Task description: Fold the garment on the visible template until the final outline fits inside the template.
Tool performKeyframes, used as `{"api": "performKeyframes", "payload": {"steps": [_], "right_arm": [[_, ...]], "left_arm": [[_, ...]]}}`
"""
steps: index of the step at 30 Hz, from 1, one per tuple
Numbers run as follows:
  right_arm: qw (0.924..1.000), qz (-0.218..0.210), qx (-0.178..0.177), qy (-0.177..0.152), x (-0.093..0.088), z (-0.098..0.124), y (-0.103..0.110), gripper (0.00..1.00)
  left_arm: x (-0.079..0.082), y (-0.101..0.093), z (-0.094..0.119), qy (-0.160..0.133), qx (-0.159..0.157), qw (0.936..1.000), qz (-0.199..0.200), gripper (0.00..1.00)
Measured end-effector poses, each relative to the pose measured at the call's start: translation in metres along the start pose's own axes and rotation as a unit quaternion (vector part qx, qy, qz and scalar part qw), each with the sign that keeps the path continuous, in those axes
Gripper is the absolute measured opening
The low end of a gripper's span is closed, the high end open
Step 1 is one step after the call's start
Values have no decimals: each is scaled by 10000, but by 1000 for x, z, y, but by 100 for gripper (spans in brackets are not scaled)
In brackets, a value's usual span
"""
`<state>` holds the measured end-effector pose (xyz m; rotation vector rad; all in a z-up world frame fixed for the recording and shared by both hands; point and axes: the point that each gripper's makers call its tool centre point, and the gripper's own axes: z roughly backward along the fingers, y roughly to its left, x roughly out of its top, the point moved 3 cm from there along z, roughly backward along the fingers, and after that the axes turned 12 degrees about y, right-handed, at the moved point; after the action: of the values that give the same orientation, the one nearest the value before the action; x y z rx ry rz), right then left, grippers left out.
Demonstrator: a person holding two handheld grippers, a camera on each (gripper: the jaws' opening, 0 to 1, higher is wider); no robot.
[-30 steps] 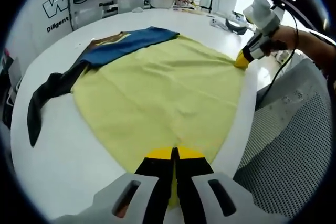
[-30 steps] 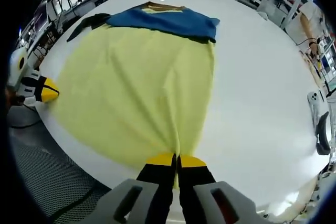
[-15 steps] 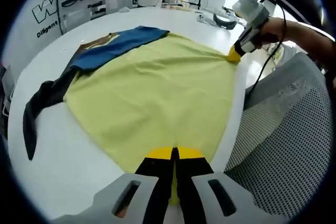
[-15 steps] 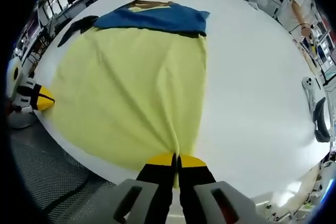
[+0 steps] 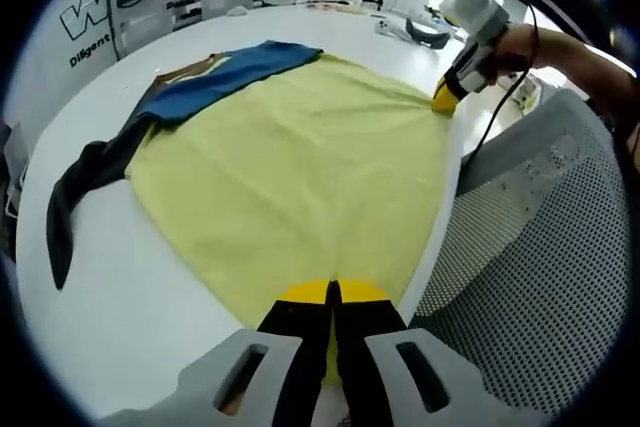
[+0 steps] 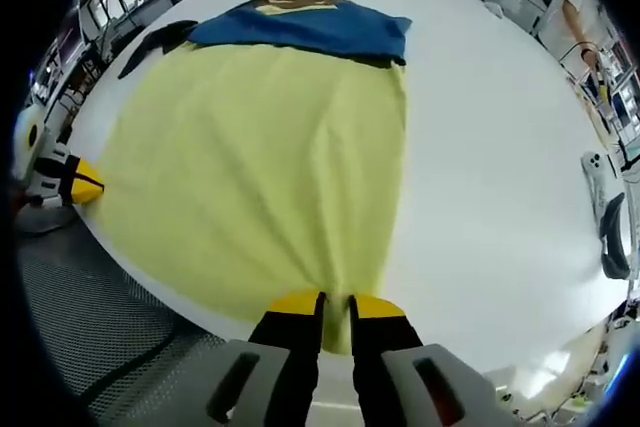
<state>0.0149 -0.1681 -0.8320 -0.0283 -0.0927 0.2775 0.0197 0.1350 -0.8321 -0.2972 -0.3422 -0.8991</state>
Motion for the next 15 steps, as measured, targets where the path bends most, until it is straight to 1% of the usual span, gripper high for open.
{"api": "performKeyframes", "payload": {"steps": [3, 4, 5, 6, 7, 9, 10, 11, 12, 13, 14, 15], "right_arm": [[10000, -38, 44, 28, 0, 2, 0, 8], [9999, -67, 59, -51, 2, 7, -1, 8], [9999, -80, 57, -106, 5, 10, -2, 8], [9998, -88, 52, -158, 7, 13, -2, 9], [9996, -101, 44, -247, 11, 16, -3, 10], [9985, -101, -13, -538, 22, 23, -4, 11], [9956, -103, -131, -923, 33, 28, -7, 10], [9928, -94, -236, -1166, 40, 33, -8, 8], [9943, 48, -216, -1040, 40, 35, -5, 7], [9947, -37, -194, -1008, 41, 36, -3, 8], [9933, -95, -145, -1142, 46, 37, -1, 9], [9930, -80, -101, -1176, 48, 38, 0, 9]], "left_arm": [[1, 1, 0, 10, -41, 10000, 22, 0], [1, 1, 0, 5, -23, 10000, 14, 0], [2, 5, 3, -8, 92, 10000, 0, 0], [5, 8, 8, -124, 144, 9998, -26, 0], [9, 9, 12, -254, 128, 9996, 59, 0], [14, 13, 19, -456, 82, 9986, 240, 0], [17, 17, 22, -552, 141, 9980, 266, 0], [19, 22, 26, -643, 257, 9972, 282, 0], [20, 26, 30, -695, 322, 9966, 297, 0], [20, 27, 31, -701, 327, 9965, 314, 0], [22, 31, 34, -757, 360, 9958, 375, 0], [23, 34, 36, -861, 397, 9944, 469, 0]]}}
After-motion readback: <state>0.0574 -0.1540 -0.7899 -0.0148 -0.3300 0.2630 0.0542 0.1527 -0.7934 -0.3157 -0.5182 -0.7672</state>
